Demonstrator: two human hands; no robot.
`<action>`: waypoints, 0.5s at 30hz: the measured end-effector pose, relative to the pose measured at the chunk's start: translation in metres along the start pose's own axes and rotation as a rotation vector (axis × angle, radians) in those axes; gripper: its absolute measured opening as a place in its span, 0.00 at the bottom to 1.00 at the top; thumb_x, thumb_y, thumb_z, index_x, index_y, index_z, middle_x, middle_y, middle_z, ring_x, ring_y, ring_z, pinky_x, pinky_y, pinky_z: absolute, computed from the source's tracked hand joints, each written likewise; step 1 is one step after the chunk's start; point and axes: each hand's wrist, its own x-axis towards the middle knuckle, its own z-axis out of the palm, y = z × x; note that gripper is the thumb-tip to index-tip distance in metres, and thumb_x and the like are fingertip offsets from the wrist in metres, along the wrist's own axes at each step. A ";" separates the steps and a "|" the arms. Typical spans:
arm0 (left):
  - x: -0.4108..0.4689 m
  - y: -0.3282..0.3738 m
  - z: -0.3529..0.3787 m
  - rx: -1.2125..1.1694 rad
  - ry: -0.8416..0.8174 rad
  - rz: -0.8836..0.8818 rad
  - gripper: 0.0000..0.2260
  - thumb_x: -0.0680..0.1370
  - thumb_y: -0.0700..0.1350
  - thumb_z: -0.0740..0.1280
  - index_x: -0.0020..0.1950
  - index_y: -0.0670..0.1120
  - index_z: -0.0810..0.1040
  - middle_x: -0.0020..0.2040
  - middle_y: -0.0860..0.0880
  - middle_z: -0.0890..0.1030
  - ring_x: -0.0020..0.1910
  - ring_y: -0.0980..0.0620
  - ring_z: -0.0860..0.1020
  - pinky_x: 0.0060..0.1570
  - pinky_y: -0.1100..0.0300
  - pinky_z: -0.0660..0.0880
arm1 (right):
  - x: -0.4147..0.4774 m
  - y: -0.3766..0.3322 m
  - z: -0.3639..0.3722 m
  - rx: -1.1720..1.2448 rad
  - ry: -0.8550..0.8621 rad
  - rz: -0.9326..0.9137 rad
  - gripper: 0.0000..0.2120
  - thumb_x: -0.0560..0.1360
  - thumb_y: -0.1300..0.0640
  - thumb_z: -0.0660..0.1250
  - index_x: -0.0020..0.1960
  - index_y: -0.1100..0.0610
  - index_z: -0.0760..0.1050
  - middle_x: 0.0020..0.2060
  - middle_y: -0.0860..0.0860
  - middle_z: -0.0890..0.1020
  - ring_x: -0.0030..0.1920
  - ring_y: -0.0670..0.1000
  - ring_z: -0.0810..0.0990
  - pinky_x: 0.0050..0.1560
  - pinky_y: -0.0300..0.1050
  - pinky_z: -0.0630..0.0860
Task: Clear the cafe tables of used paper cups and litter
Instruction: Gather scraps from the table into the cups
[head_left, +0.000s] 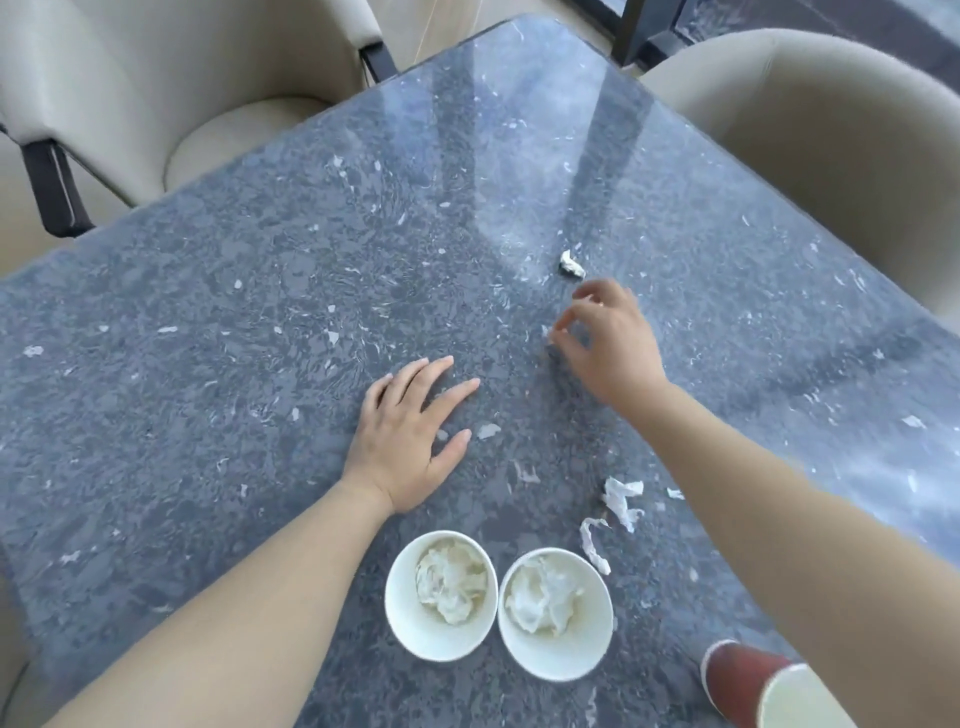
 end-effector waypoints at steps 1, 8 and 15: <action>0.000 0.000 0.000 -0.006 0.004 -0.002 0.22 0.75 0.60 0.54 0.69 0.61 0.63 0.72 0.53 0.64 0.71 0.50 0.60 0.68 0.46 0.58 | 0.010 0.002 0.001 -0.016 0.025 0.012 0.04 0.71 0.56 0.69 0.42 0.57 0.79 0.57 0.55 0.74 0.60 0.57 0.69 0.54 0.46 0.67; 0.000 0.000 -0.001 -0.007 -0.008 -0.011 0.22 0.74 0.60 0.54 0.69 0.62 0.62 0.73 0.54 0.63 0.71 0.51 0.59 0.69 0.48 0.55 | 0.049 0.003 0.012 -0.002 -0.031 0.027 0.06 0.75 0.59 0.65 0.46 0.63 0.77 0.59 0.56 0.75 0.62 0.60 0.69 0.60 0.46 0.64; 0.000 0.001 0.000 0.056 -0.030 0.003 0.23 0.75 0.61 0.52 0.70 0.62 0.60 0.74 0.53 0.60 0.72 0.50 0.58 0.69 0.48 0.54 | 0.012 -0.012 0.020 0.078 -0.037 -0.009 0.03 0.73 0.63 0.66 0.42 0.63 0.76 0.46 0.57 0.77 0.46 0.57 0.75 0.47 0.43 0.68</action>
